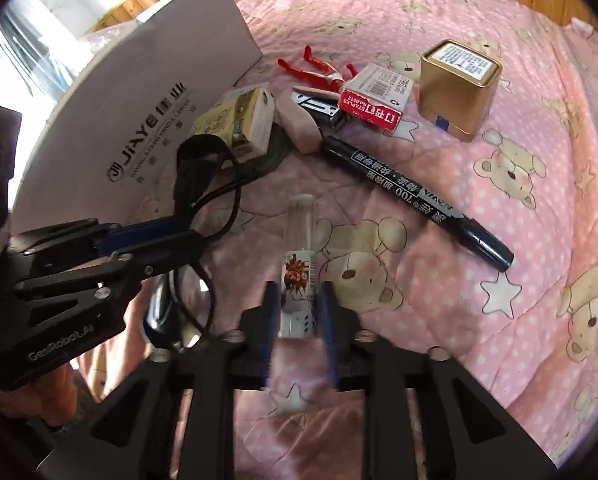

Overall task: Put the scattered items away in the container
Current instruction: 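Lift the sunglasses and tube and carry both over the white box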

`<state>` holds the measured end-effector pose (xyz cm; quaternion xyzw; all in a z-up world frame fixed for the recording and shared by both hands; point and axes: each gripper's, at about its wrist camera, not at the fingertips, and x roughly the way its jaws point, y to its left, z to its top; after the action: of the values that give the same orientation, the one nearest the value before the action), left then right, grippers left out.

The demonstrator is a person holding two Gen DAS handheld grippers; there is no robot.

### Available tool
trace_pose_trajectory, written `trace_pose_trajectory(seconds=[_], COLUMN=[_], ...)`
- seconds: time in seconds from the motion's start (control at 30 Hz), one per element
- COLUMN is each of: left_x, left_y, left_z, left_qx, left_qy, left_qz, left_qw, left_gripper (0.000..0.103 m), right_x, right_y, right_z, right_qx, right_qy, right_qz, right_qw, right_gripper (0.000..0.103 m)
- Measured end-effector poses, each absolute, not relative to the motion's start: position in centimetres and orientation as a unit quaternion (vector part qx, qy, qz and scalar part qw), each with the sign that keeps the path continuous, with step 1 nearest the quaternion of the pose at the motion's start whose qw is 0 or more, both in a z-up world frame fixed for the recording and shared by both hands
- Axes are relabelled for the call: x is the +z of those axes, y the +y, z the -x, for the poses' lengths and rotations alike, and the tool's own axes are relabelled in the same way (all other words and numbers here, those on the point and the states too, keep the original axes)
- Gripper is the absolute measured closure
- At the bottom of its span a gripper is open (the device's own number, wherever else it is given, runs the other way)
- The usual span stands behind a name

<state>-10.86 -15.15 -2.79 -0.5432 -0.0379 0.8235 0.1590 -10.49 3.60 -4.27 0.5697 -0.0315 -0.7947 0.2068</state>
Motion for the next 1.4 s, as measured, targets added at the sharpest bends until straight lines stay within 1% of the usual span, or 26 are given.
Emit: trace_pose_trajectory(seconds=[0.07, 0.1, 0.13, 0.17, 0.23, 0.27, 0.33, 0.77, 1.03, 1.27, 1.3, 1.37, 1.4], left_x=[-3.0, -3.2, -3.3, -3.4, -3.6, -3.5, -3.0, -1.3, 0.2, 1.5, 1.6, 2.0, 2.1], left_y=[-15.2, -15.1, -15.1, -15.0, -14.8, -14.8, -14.9, -15.4, -15.4, -15.3, -15.3, -15.3, -15.2], left_z=[10.8, 10.8, 10.7, 10.6, 10.6, 10.5, 10.2, 10.2, 10.1, 9.8, 9.8, 9.9, 9.9], left_qx=[0.822, 0.821, 0.822, 0.822, 0.823, 0.824, 0.826, 0.833, 0.837, 0.839, 0.839, 0.839, 0.839], left_qy=[-0.043, -0.044, -0.04, -0.035, -0.027, -0.026, -0.03, -0.043, -0.054, -0.053, -0.052, -0.05, -0.05], left_qz=[0.546, 0.547, 0.546, 0.545, 0.543, 0.542, 0.537, 0.523, 0.51, 0.505, 0.505, 0.506, 0.505], left_qw=[0.157, 0.156, 0.156, 0.158, 0.161, 0.163, 0.166, 0.175, 0.189, 0.195, 0.194, 0.193, 0.194], left_gripper=[0.075, 0.075, 0.075, 0.076, 0.081, 0.085, 0.087, 0.089, 0.089, 0.089, 0.089, 0.089, 0.089], right_x=[-4.3, -4.2, -4.2, -4.2, -3.9, -3.6, -2.8, -0.6, 0.6, -0.3, -0.5, -1.2, -1.1], right_y=[3.4, 3.3, 3.2, 3.5, 4.3, 4.8, 5.5, 9.1, 11.4, 8.1, 7.1, 1.6, 1.2], right_z=[10.6, 10.6, 10.6, 10.6, 10.6, 10.4, 10.1, 10.1, 10.1, 10.3, 10.3, 9.1, 9.2], right_qx=[-0.802, -0.805, -0.807, -0.807, -0.806, -0.807, -0.811, -0.82, -0.819, -0.818, -0.818, -0.82, -0.822], right_qy=[-0.024, -0.016, -0.009, -0.009, -0.022, -0.025, -0.031, -0.032, -0.069, -0.096, -0.096, -0.099, -0.097], right_qz=[-0.56, -0.558, -0.557, -0.56, -0.562, -0.562, -0.557, -0.552, -0.552, -0.551, -0.55, -0.547, -0.544], right_qw=[0.207, 0.201, 0.195, 0.188, 0.183, 0.179, 0.175, 0.146, 0.144, 0.139, 0.137, 0.139, 0.141], right_gripper=[0.068, 0.07, 0.082, 0.083, 0.084, 0.084, 0.084, 0.084, 0.084, 0.084, 0.084, 0.084, 0.084])
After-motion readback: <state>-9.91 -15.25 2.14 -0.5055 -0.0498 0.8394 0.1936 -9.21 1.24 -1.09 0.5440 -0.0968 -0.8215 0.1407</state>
